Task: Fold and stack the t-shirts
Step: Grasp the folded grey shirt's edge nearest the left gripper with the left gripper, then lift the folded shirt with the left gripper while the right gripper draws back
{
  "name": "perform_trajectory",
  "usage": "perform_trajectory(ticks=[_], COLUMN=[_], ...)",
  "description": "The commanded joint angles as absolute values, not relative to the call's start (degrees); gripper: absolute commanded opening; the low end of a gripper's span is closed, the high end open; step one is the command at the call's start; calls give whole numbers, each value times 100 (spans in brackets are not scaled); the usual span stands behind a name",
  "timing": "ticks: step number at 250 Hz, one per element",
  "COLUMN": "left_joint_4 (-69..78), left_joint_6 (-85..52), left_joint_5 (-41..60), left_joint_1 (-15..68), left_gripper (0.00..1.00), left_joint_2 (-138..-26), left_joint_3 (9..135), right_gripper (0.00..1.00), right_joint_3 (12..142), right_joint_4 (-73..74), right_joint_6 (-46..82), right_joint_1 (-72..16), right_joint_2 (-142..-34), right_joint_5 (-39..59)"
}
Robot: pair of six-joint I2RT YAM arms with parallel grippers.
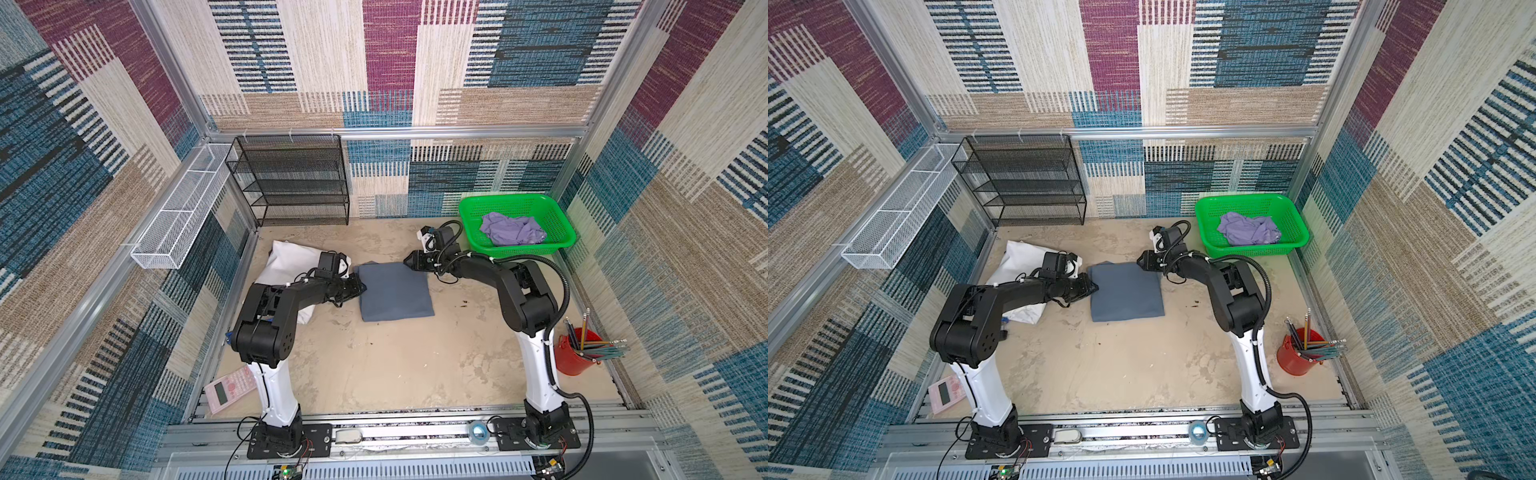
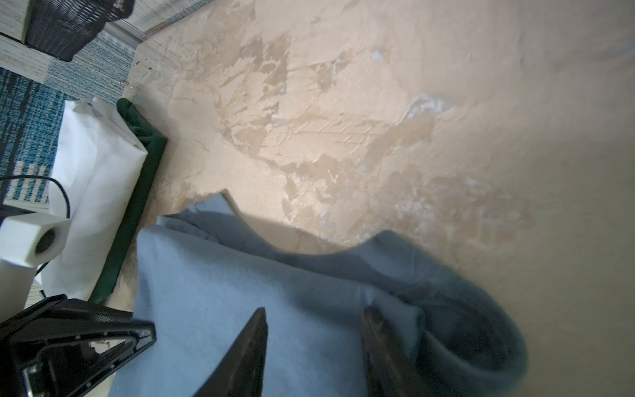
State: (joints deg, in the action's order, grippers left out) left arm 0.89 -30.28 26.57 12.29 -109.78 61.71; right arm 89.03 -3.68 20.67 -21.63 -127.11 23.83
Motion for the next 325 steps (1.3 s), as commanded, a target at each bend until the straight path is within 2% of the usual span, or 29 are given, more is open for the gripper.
perform_trajectory(ticks=[1,17,93,157,220,325], left_joint_4=[-191,-355,-1604,-2878,-3540,-4510], left_joint_6=[-3219,-3256,-3144,-2871,-2805,-2628], left_joint_5=[2746,2684,2329,1775,1267,655], left_joint_1=[1230,1228,1239,1239,1239,949], left_gripper=[0,0,0,0,0,0], left_joint_2=[-10870,-10812,-10512,-10644,-10841,-11675], left_joint_3=[6355,6455,7213,8275,9279,11362], right_gripper=[73,100,99,99,99,99], right_joint_3=[8666,8383,6544,5506,5276,5196], right_joint_4=[37,269,1386,1533,1429,1328], right_joint_6=[1946,1936,2063,2316,2307,2276], right_joint_1=[-2153,-2153,-2213,-2471,-2904,-2979], right_joint_2=[-12313,-11991,-10264,-9268,-8934,-8882], right_joint_5=[2426,2463,2972,3377,3400,3391])
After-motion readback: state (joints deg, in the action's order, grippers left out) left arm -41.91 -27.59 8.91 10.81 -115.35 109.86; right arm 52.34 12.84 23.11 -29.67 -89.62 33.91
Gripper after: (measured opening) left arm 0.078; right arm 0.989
